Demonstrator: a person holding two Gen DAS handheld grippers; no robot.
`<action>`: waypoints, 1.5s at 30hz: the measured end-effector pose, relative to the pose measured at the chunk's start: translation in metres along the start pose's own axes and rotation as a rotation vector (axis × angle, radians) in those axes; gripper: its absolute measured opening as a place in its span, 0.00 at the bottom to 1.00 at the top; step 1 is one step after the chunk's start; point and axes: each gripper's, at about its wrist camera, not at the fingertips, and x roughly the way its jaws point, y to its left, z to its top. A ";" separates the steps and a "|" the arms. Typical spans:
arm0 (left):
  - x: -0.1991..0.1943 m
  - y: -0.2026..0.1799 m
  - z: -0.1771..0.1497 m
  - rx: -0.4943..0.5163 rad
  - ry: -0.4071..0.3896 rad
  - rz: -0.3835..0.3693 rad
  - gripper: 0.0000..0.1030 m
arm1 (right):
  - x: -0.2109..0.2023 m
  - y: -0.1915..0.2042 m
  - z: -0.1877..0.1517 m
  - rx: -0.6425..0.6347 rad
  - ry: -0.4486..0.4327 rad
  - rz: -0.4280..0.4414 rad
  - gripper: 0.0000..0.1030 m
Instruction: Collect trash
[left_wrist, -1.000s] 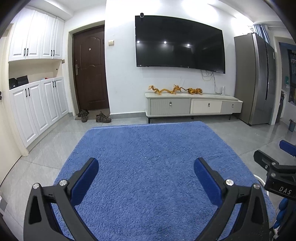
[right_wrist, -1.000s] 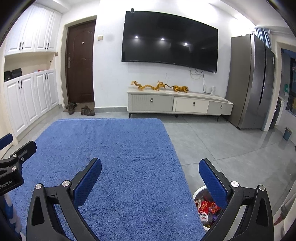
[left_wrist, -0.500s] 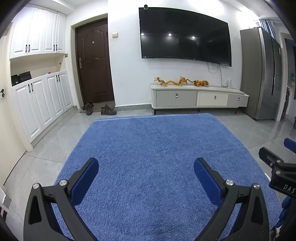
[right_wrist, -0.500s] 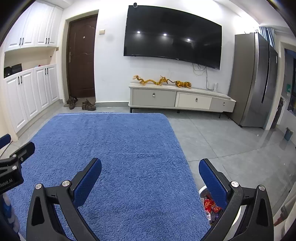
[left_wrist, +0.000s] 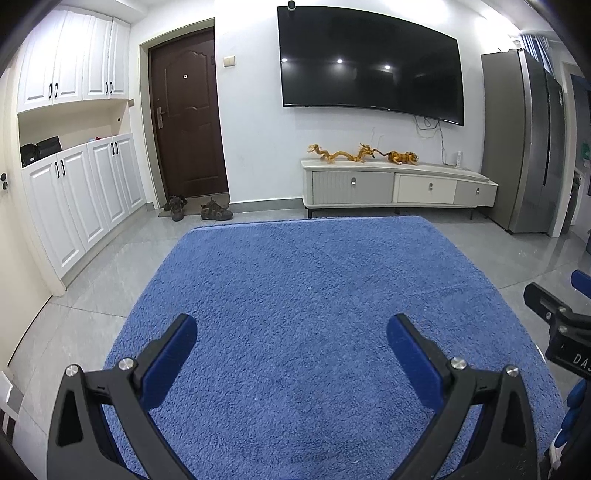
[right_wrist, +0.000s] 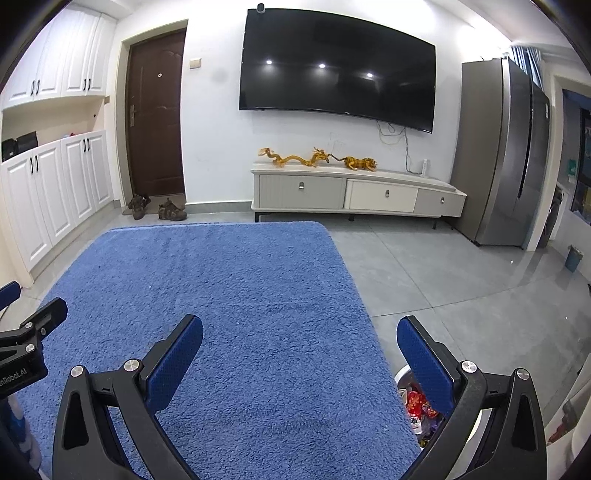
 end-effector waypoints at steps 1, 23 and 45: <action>0.000 0.000 0.000 -0.001 0.000 0.000 1.00 | 0.001 0.000 0.000 -0.002 0.001 0.000 1.00; -0.001 -0.006 -0.002 0.004 0.011 -0.005 1.00 | 0.002 0.000 -0.002 -0.002 0.003 0.002 1.00; 0.007 -0.008 -0.005 0.011 0.023 -0.011 1.00 | 0.007 0.001 -0.005 0.006 0.014 0.005 1.00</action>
